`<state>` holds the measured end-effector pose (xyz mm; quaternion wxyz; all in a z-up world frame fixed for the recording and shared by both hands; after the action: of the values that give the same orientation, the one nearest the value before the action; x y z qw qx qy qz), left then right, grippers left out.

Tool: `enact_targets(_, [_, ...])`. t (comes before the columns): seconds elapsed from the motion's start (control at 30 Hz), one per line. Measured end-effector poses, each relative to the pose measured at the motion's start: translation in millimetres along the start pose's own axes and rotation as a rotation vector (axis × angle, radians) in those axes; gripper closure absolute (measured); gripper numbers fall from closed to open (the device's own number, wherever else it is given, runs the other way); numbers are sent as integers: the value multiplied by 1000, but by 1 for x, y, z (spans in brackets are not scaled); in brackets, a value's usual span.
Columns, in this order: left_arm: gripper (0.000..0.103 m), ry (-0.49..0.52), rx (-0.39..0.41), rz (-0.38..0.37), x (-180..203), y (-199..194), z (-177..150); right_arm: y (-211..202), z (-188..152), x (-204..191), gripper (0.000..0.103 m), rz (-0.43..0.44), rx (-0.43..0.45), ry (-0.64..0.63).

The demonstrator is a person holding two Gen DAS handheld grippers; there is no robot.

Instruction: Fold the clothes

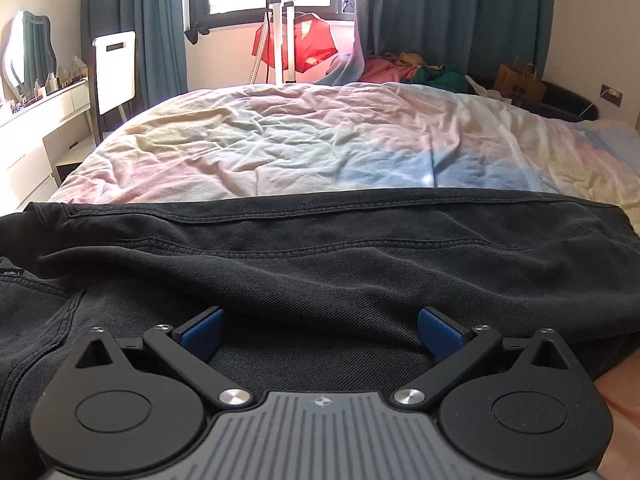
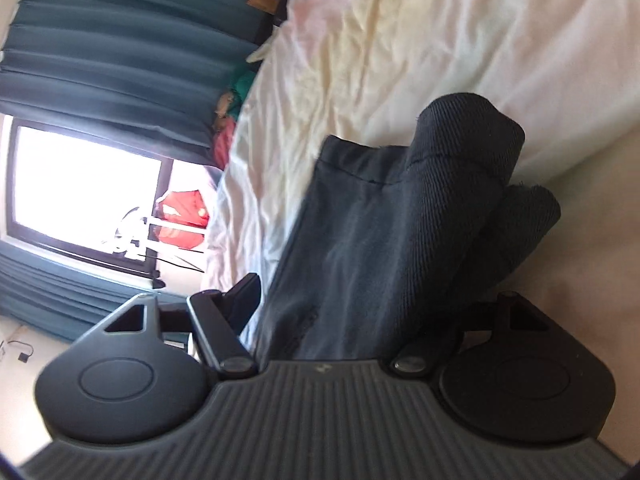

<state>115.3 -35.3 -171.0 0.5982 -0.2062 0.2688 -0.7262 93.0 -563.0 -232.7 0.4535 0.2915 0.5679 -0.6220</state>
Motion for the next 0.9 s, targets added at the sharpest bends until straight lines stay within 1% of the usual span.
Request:
enact_targets(0.07, [0, -1, -1, -1, 0, 0, 0, 1, 0, 4, 30, 6, -8, 15])
enact_targets(0.2, [0, -4, -3, -3, -1, 1, 1, -1, -4, -5, 29, 14, 5, -30])
enact_targets(0.23, [0, -5, -4, -4, -1, 1, 1, -1, -4, -10, 33, 25, 15, -54])
enact_targets(0.33, [0, -7, -5, -5, -2, 1, 1, -4, -5, -25, 34, 55, 47, -126])
enact_targets(0.4, [0, -6, -6, -6, -2, 1, 1, 0, -2, -31, 34, 67, 59, -127])
enact_targets(0.5, [0, -3, -7, -8, -2, 0, 1, 7, -1, -24, 34, 12, 48, -120])
enact_targets(0.53, [0, -4, -7, -9, -2, 0, 1, 9, -1, -21, 36, -3, 43, -114])
enact_targets(0.57, [0, -5, -7, -9, -2, 0, 1, 10, 0, -18, 39, -18, 39, -108])
enact_targets(0.6, [0, -6, -7, -10, -2, -1, 1, 12, -1, -16, 46, -43, 41, -109])
enact_targets(0.63, [0, -7, -7, -11, -2, -1, 1, 14, -2, -15, 66, -77, 43, -123])
enact_targets(0.67, [0, -8, -7, -12, -2, -1, 1, 14, -3, -13, 76, -124, 50, -150])
enact_targets(0.7, [0, -9, -6, -12, -3, -2, 1, 13, -4, -13, 84, -138, 57, -167])
enact_targets(0.8, [0, -13, 2, -6, -5, -5, 3, 6, -4, -15, 88, -154, 89, -199])
enact_targets(0.9, [1, -11, 55, 35, -10, -17, 10, 2, -6, -21, 88, -165, 115, -230])
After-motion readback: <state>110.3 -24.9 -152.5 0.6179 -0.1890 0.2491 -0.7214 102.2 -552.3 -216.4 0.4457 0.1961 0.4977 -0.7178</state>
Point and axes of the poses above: each gripper's, at about its wrist camera, not at the fingertips, and y roughly the way its jaws point, x to its right, z to its top, the point moved 7 cm from there along y, roughly the way its jaws point, and after that the axes turned 1 degree about x, right-handed, at the moved point
